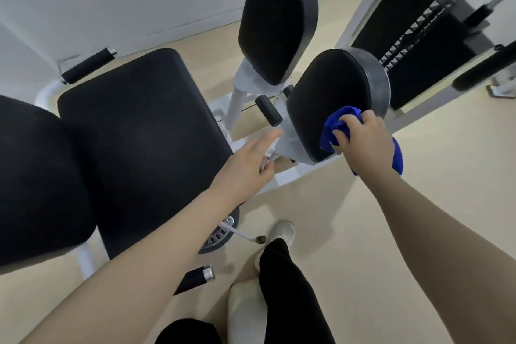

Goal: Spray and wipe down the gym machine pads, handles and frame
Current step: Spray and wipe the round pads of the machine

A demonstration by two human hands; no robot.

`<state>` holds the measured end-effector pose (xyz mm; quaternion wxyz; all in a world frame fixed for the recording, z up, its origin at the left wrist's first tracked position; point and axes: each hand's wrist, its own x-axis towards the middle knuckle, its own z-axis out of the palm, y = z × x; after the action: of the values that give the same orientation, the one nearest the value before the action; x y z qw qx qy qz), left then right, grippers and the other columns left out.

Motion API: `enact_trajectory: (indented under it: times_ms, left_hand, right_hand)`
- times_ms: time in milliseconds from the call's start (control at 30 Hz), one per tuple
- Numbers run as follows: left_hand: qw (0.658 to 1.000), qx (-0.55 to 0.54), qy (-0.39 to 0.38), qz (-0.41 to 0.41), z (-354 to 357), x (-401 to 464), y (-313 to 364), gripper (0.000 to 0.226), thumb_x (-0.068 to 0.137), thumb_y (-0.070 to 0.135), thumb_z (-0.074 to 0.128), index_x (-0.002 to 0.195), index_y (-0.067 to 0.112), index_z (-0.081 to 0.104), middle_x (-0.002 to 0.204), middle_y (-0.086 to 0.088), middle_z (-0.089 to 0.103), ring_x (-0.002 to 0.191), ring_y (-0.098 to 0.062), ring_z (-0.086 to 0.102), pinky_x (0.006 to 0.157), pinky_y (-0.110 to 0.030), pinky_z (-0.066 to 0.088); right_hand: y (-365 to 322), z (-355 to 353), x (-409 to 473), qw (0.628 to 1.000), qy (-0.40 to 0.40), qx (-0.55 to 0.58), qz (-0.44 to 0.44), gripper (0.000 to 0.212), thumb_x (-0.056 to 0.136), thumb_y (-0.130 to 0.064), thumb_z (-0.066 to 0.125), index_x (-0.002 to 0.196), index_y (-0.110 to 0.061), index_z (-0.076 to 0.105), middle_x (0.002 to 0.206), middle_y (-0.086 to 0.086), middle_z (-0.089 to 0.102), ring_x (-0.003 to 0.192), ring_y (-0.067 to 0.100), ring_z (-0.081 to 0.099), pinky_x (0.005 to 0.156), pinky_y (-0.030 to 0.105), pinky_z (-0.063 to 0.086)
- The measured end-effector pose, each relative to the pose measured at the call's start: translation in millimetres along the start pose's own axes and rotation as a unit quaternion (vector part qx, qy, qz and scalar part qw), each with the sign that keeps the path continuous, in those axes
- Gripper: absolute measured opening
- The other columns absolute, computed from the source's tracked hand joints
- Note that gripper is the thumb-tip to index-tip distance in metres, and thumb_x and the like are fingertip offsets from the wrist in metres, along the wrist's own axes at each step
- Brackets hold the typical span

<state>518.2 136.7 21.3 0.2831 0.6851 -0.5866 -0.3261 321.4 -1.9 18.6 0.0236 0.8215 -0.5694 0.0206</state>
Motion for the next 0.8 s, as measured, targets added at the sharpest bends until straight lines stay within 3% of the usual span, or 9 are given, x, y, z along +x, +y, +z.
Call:
enact_trajectory:
  times_ms: [133,200,433,500,600,700,800]
  left_hand:
    - [1.000,-0.010,0.003,-0.005,15,53,18,0.057,0.092,0.016,0.050,0.137,0.040,0.025,0.089,0.009,0.041,0.063,-0.002,0.048,0.061,-0.017,0.039]
    - [1.000,-0.007,0.009,-0.005,17,77,23,0.057,0.092,0.015,0.050,0.139,0.038,0.026,0.083,0.012,0.041,0.061,-0.003,0.046,0.058,-0.014,0.035]
    - [0.998,0.042,0.004,0.050,35,118,9,0.060,0.090,0.012,0.050,0.141,0.034,0.027,0.093,0.005,0.040,0.064,-0.018,0.050,0.062,-0.039,0.049]
    - [0.992,0.073,0.018,0.104,42,126,-8,0.060,0.088,0.010,0.050,0.137,0.035,0.025,0.096,0.002,0.044,0.059,-0.019,0.048,0.052,-0.033,0.046]
    - [0.960,0.182,0.058,0.203,46,144,-30,0.052,0.085,0.012,0.046,0.132,0.026,0.029,0.090,-0.006,0.052,0.051,-0.016,0.041,0.040,-0.017,0.030]
    - [0.902,0.292,0.117,0.295,52,160,-51,0.059,0.082,0.005,0.055,0.133,0.020,0.032,0.080,-0.008,0.056,0.046,-0.018,0.042,0.034,-0.023,0.037]
    - [0.846,0.360,0.183,0.349,54,175,-60,0.059,0.078,0.003,0.064,0.128,0.017,0.037,0.075,-0.010,0.054,0.045,-0.015,0.034,0.036,-0.019,0.031]
  right_hand:
    - [21,10,18,0.997,0.050,-0.007,-0.055,0.010,0.083,-0.014,0.064,0.087,-0.006,0.060,0.082,0.013,0.053,0.069,0.030,0.048,0.052,0.030,0.031]
    - [36,17,32,0.996,0.060,-0.014,-0.069,0.011,0.077,-0.010,0.069,0.081,-0.005,0.059,0.076,0.013,0.052,0.063,0.030,0.047,0.049,0.029,0.032]
    - [48,34,85,0.990,0.089,0.021,-0.107,0.014,0.081,-0.016,0.065,0.087,-0.005,0.060,0.083,0.015,0.055,0.068,0.032,0.052,0.053,0.030,0.037]
    - [45,45,92,0.984,0.125,0.045,-0.116,0.015,0.082,-0.016,0.065,0.090,-0.005,0.060,0.084,0.015,0.055,0.068,0.032,0.052,0.051,0.030,0.038]
    - [38,61,100,0.972,0.199,0.071,-0.105,0.015,0.081,-0.017,0.064,0.088,-0.005,0.059,0.081,0.015,0.054,0.066,0.030,0.051,0.051,0.027,0.031]
    - [35,75,106,0.954,0.274,0.080,-0.097,0.018,0.080,-0.020,0.062,0.079,-0.004,0.054,0.077,0.015,0.053,0.063,0.029,0.048,0.052,0.025,0.027]
    - [35,83,109,0.937,0.327,0.083,-0.096,0.020,0.081,-0.022,0.059,0.077,-0.003,0.053,0.075,0.015,0.052,0.061,0.027,0.048,0.051,0.025,0.028]
